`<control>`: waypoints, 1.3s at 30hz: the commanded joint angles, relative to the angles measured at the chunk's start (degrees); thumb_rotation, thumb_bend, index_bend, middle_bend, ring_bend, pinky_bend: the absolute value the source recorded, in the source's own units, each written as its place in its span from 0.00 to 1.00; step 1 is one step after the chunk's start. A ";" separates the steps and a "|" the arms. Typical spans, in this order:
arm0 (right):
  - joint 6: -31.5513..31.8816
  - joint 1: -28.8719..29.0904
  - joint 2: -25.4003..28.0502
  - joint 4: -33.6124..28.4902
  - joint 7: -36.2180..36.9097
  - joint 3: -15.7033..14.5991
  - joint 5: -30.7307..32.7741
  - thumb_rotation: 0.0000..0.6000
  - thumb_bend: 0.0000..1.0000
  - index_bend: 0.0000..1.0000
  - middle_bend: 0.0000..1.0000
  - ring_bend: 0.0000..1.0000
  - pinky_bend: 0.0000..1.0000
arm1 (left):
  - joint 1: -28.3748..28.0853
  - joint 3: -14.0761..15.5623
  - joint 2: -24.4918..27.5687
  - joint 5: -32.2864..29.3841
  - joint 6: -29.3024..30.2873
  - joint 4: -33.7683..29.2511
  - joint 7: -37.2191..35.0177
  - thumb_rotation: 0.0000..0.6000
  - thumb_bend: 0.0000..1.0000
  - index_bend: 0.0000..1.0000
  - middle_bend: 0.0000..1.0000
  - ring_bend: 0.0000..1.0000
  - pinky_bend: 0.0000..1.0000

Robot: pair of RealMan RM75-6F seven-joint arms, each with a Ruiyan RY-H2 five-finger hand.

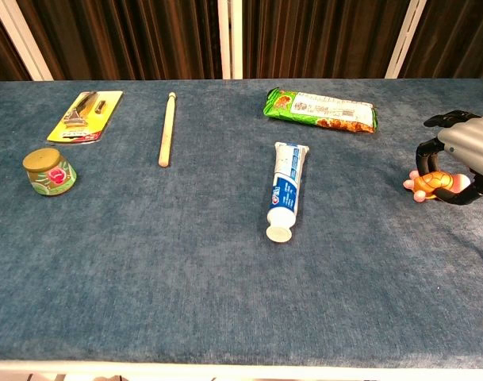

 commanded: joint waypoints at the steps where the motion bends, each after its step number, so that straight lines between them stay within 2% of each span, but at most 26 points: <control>1: 1.71 -0.09 -1.61 1.88 0.86 0.09 -1.26 1.00 0.36 0.85 0.73 0.22 0.00 | 0.01 0.00 -0.05 0.01 0.02 0.11 -0.10 1.00 0.06 0.06 0.00 0.00 0.00; 4: 3.58 -0.31 -2.86 3.71 2.73 0.13 -2.68 1.00 0.43 0.98 0.87 0.32 0.00 | 0.02 -0.01 -0.06 0.04 0.06 0.19 -0.21 1.00 0.06 0.06 0.00 0.00 0.00; 6: 4.60 -0.48 -3.54 4.95 3.80 0.08 -3.48 1.00 0.47 1.00 0.93 0.39 0.00 | 0.04 0.00 -0.06 0.08 0.13 0.21 -0.23 1.00 0.06 0.06 0.00 0.00 0.00; 9: 4.72 -0.56 -3.73 5.81 4.50 -0.05 -3.83 1.00 0.47 1.00 0.96 0.43 0.00 | 0.04 0.01 -0.06 0.10 0.14 0.21 -0.19 1.00 0.06 0.06 0.00 0.00 0.00; 13: 4.71 -0.71 -3.42 5.95 5.77 -0.30 -4.30 1.00 0.45 1.00 0.96 0.42 0.00 | 0.04 0.00 -0.06 0.12 0.15 0.10 -0.07 1.00 0.06 0.06 0.00 0.00 0.00; 14: 4.40 -0.71 -3.05 5.76 5.96 -0.50 -4.42 1.00 0.42 0.96 0.92 0.39 0.00 | 0.03 0.00 -0.04 0.16 0.16 0.06 -0.01 1.00 0.06 0.06 0.00 0.00 0.00; 16: 3.56 -0.71 -2.15 4.91 6.01 -0.67 -4.18 1.00 0.35 0.79 0.75 0.30 0.00 | 0.01 0.00 -0.03 0.20 0.17 0.00 0.08 1.00 0.06 0.06 0.00 0.00 0.00; 18: 2.98 -0.83 -1.36 3.80 5.40 -0.46 -3.38 1.00 0.24 0.39 0.40 0.12 0.00 | 0.00 -0.01 -0.03 0.17 0.15 -0.05 0.15 1.00 0.06 0.06 0.00 0.00 0.00; 19: 3.18 -0.96 -0.90 2.92 5.01 -0.07 -2.94 1.00 0.21 0.30 0.32 0.08 0.00 | 0.00 -0.02 -0.02 0.15 0.13 -0.08 0.20 1.00 0.06 0.06 0.00 0.00 0.00; 20: 3.93 -1.16 -0.77 2.38 4.98 0.42 -2.71 1.00 0.14 0.13 0.15 0.02 0.00 | -0.02 -0.03 -0.02 0.14 0.12 -0.11 0.24 1.00 0.06 0.06 0.00 0.00 0.00; 21: 4.98 -1.46 -0.76 1.86 5.45 0.98 -2.56 1.00 0.09 0.04 0.06 0.00 0.00 | -0.04 -0.05 -0.02 0.13 0.11 -0.14 0.27 1.00 0.06 0.06 0.00 0.00 0.00; 23: 7.58 -2.34 -0.54 0.60 7.74 2.11 -2.52 1.00 0.04 0.00 0.00 0.00 0.00 | -0.09 -0.10 -0.01 0.15 0.12 -0.23 0.38 1.00 0.06 0.06 0.00 0.00 0.00; 26: 10.39 -3.81 1.06 -1.25 10.39 2.50 -3.02 1.00 0.01 0.00 0.00 0.00 0.00 | -0.25 -0.23 0.13 0.11 0.00 -0.41 0.51 1.00 0.06 0.06 0.00 0.00 0.00; 33: 18.14 -9.93 8.66 -8.36 14.08 1.28 -4.31 1.00 0.00 0.00 0.00 0.00 0.00 | -0.57 -0.54 1.12 0.28 0.10 -2.01 1.27 1.00 0.06 0.06 0.00 0.00 0.00; 39: 25.46 -16.28 14.05 -10.17 16.81 0.19 -4.51 1.00 0.00 0.00 0.00 0.00 0.00 | -0.64 -0.58 2.03 0.17 -0.04 -2.30 1.21 1.00 0.06 0.06 0.00 0.00 0.00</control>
